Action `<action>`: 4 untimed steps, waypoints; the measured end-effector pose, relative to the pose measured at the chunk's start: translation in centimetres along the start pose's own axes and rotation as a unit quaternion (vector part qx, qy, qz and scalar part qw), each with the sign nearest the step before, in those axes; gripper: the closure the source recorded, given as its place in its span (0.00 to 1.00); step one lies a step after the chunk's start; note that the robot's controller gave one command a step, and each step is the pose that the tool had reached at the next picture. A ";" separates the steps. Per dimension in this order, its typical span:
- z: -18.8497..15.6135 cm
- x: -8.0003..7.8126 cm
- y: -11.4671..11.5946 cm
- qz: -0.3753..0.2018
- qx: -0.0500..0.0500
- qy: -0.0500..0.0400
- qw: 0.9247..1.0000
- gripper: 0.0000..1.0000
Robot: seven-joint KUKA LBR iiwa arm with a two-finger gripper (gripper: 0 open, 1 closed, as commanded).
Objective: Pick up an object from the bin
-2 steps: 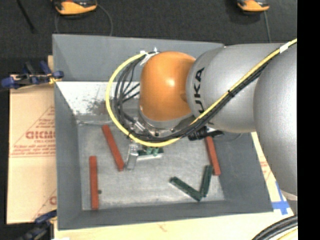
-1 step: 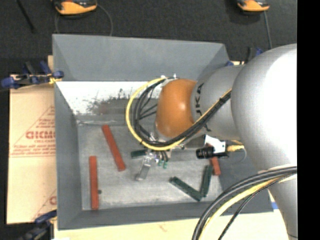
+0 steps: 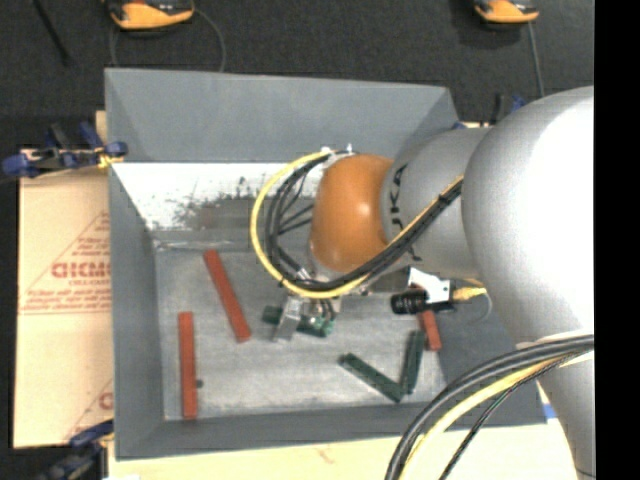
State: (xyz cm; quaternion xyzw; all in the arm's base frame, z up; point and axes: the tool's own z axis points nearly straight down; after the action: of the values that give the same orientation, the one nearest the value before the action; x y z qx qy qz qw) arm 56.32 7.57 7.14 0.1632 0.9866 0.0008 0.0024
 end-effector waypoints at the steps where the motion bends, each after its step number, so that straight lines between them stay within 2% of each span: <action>1: -11.4 2.2 0.9 -0.049 -0.001 -0.002 0.999 1.00; 2: -10.9 2.3 0.8 -0.047 0.000 0.001 0.999 0.00; 3: 0.3 8.0 -3.8 0.010 0.002 0.003 1.000 0.00; 4: -0.1 7.8 -3.6 0.011 0.000 0.001 1.000 1.00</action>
Offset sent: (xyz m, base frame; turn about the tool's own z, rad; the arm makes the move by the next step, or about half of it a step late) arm -0.0205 0.0162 0.1082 -0.0983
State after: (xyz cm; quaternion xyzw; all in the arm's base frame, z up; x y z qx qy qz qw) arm 47.76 6.63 7.19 0.1736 0.9848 0.0006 0.0010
